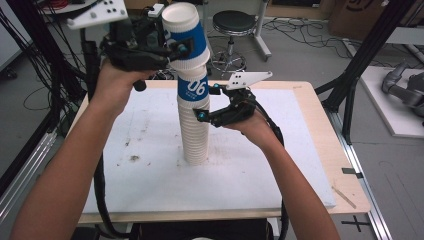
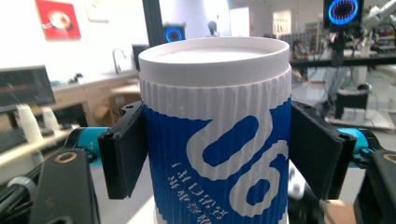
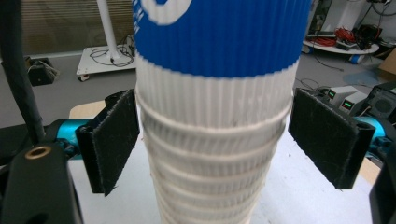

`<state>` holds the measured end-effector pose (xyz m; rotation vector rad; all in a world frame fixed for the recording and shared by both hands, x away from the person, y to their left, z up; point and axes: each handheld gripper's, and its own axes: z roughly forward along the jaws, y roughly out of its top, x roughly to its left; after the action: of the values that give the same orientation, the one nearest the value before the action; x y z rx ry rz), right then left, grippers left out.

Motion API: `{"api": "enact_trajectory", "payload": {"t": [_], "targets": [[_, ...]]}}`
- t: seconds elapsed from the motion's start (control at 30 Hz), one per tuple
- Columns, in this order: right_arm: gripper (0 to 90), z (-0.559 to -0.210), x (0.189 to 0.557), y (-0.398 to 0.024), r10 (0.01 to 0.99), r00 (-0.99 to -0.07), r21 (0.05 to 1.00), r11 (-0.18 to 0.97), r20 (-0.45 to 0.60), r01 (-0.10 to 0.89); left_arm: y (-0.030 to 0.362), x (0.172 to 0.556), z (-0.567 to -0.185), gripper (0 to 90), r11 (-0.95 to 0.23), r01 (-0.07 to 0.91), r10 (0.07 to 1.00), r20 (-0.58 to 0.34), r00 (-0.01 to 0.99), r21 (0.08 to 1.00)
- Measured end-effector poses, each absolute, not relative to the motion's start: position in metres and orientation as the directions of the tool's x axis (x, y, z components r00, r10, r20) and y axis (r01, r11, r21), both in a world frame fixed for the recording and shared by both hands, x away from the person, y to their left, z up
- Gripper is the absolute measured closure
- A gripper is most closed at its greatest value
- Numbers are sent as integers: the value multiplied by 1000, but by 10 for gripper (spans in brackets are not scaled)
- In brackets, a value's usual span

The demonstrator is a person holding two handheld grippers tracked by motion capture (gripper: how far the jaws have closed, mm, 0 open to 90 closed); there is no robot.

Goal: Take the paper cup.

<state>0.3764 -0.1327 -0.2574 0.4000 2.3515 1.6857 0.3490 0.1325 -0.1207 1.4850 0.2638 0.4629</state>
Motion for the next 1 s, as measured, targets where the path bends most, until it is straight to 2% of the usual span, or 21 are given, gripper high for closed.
{"api": "enact_trajectory", "payload": {"t": [0.2, 0.47, 0.53, 0.67, 0.97, 1.0], "targets": [[167, -257, 370, -150, 361, -932, 950, 303, -36, 81, 158, 332, -104, 258, 58, -145, 481, 100, 871, 988], [167, -268, 362, -190, 435, -899, 939, 329, -58, 98, 199, 319, -133, 260, 35, -99, 527, 66, 847, 994], [167, -274, 361, -201, 455, -888, 936, 335, -63, 106, 217, 318, -154, 261, 44, -67, 551, 32, 834, 997], [167, -288, 359, -221, 494, -867, 929, 348, -67, 127, 232, 317, -184, 261, 6, -37, 581, 27, 813, 999], [167, -312, 352, -248, 545, -836, 927, 340, -55, 160, 247, 313, -250, 261, -29, 18, 590, 2, 807, 999], [167, -317, 352, -249, 550, -833, 926, 341, -55, 164, 245, 312, -270, 262, -42, 35, 591, -4, 807, 999]]}}
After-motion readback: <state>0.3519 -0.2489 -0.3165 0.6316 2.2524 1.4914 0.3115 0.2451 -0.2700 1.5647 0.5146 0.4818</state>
